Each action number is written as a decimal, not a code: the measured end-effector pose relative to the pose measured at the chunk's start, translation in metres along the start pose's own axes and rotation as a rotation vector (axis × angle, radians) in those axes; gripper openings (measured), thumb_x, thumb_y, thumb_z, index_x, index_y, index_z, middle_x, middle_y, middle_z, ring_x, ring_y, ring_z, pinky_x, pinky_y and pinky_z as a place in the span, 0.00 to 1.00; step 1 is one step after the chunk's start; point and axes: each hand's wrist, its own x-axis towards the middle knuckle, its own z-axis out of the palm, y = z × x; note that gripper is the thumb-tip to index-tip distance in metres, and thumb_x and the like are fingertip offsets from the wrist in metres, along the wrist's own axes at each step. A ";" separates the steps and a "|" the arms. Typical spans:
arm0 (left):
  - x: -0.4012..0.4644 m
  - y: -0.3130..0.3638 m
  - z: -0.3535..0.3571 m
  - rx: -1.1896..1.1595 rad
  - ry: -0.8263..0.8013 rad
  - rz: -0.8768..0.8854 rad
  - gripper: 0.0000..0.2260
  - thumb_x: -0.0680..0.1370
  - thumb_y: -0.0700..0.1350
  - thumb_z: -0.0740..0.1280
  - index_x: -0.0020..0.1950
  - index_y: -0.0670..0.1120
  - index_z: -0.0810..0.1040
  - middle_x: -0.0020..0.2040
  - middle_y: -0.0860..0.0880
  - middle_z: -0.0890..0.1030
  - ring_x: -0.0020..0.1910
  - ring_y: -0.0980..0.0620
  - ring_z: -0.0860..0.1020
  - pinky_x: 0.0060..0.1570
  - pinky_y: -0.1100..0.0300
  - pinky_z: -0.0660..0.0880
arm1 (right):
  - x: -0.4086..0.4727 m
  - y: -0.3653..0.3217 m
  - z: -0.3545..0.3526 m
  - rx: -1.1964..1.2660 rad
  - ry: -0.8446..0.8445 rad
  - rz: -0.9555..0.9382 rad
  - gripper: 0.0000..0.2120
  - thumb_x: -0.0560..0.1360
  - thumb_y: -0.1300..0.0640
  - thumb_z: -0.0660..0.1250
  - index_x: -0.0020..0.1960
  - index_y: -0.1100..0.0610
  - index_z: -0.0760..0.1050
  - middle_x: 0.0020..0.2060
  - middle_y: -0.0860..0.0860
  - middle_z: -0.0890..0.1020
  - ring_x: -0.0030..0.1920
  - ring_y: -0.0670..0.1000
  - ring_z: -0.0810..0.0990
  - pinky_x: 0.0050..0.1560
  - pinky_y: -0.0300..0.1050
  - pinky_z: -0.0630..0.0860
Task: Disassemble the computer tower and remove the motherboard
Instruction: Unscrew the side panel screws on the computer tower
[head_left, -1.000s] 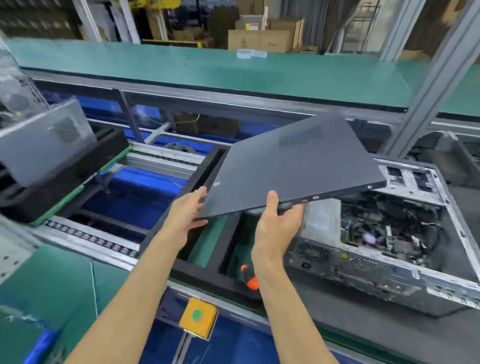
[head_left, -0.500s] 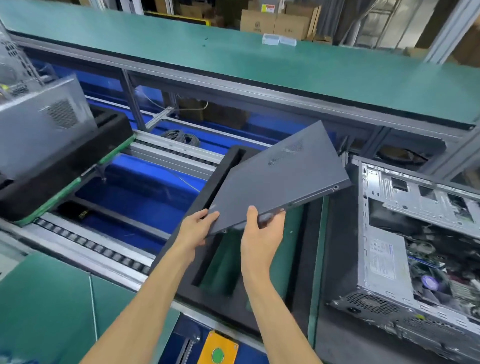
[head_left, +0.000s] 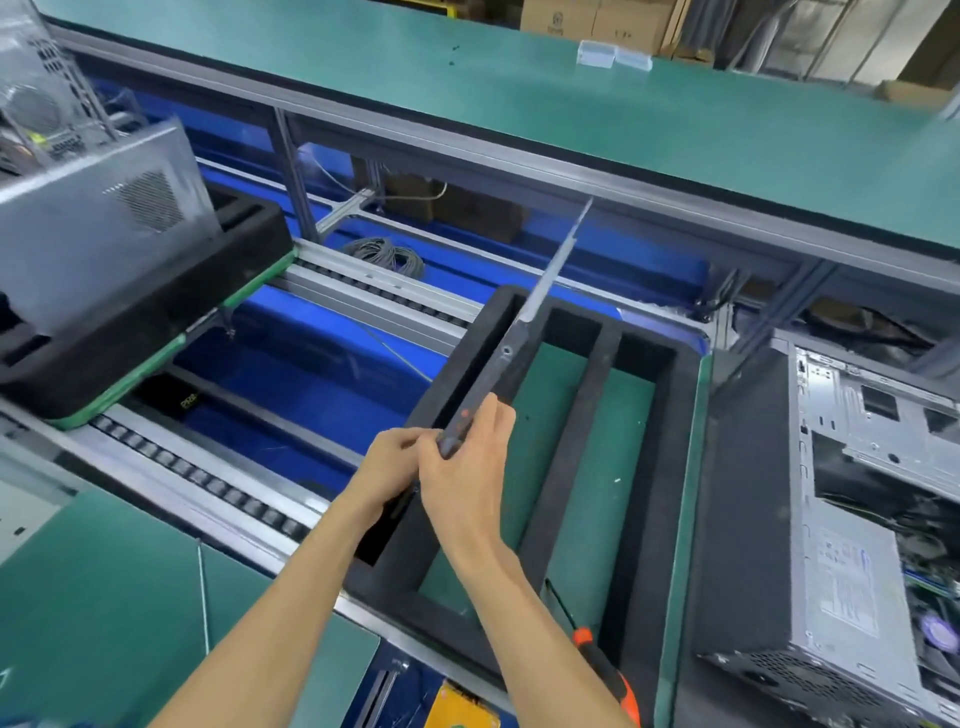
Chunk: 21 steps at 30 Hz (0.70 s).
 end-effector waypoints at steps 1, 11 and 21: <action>-0.001 0.003 -0.001 -0.058 -0.017 0.009 0.14 0.77 0.43 0.66 0.31 0.52 0.80 0.29 0.55 0.78 0.30 0.57 0.75 0.33 0.63 0.73 | -0.003 0.003 0.006 -0.012 -0.012 -0.017 0.16 0.72 0.60 0.65 0.43 0.43 0.59 0.50 0.43 0.64 0.40 0.48 0.73 0.39 0.43 0.76; -0.009 0.023 -0.054 -0.603 -0.096 -0.075 0.16 0.76 0.63 0.66 0.47 0.53 0.86 0.44 0.49 0.85 0.42 0.52 0.83 0.42 0.59 0.78 | -0.036 0.056 0.048 -0.197 -0.291 0.035 0.20 0.72 0.57 0.74 0.48 0.50 0.62 0.55 0.46 0.62 0.44 0.48 0.73 0.47 0.45 0.77; 0.003 0.034 -0.005 -0.387 -0.146 -0.097 0.24 0.65 0.74 0.68 0.58 0.68 0.80 0.38 0.57 0.74 0.35 0.56 0.67 0.40 0.53 0.63 | -0.005 0.068 0.038 0.039 -0.264 0.253 0.18 0.75 0.60 0.69 0.52 0.48 0.61 0.51 0.57 0.76 0.43 0.54 0.76 0.45 0.53 0.77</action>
